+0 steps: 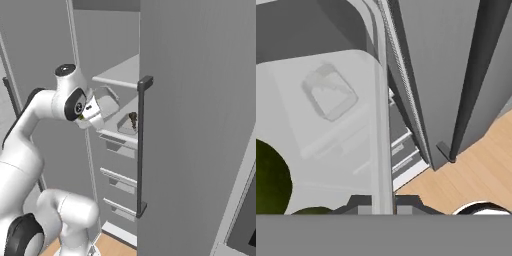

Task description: Take the meat container that has the fish and place it on the second highest rack of the freezer. Then take the vegetable container that has the limes and place it on the highest rack of the freezer.

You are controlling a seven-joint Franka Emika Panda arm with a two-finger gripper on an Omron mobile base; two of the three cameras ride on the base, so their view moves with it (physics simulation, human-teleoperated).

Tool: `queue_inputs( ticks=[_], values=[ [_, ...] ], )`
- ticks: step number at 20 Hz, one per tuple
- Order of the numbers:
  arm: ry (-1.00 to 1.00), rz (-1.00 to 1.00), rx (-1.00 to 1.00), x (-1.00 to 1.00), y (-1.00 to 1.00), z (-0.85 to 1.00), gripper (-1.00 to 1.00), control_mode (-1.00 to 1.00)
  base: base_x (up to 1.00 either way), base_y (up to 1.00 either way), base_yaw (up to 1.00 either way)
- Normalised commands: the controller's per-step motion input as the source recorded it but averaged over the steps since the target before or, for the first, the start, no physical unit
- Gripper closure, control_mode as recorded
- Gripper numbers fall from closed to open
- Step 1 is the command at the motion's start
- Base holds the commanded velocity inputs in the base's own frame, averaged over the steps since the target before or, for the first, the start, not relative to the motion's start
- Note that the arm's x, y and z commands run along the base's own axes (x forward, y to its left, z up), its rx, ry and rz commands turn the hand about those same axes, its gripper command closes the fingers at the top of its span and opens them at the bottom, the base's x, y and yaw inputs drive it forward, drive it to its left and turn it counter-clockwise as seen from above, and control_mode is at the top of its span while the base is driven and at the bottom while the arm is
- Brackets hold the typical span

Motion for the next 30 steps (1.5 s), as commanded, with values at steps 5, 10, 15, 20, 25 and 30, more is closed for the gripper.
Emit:
queue_inputs(
  ticks=[5,10,15,20,25,30],
  values=[
    [-0.07,0.18,-0.07,0.15,-0.11,1.00,1.00,-1.00,0.00,0.00,0.00],
    [0.01,0.02,-0.11,0.94,-0.17,0.57,1.00,-1.00,0.00,0.00,0.00],
    [0.04,0.00,-0.05,1.00,-0.21,0.11,1.00,-1.00,0.00,0.00,0.00],
    [-0.02,0.00,0.00,0.82,-0.44,-0.09,1.00,-1.00,0.00,0.00,0.00],
    [-0.01,-0.02,0.00,0.98,-0.26,0.00,1.00,-1.00,0.00,0.00,0.00],
    [-0.03,-0.02,0.00,1.00,-0.13,0.00,1.00,-1.00,0.00,0.00,0.00]
  ],
)
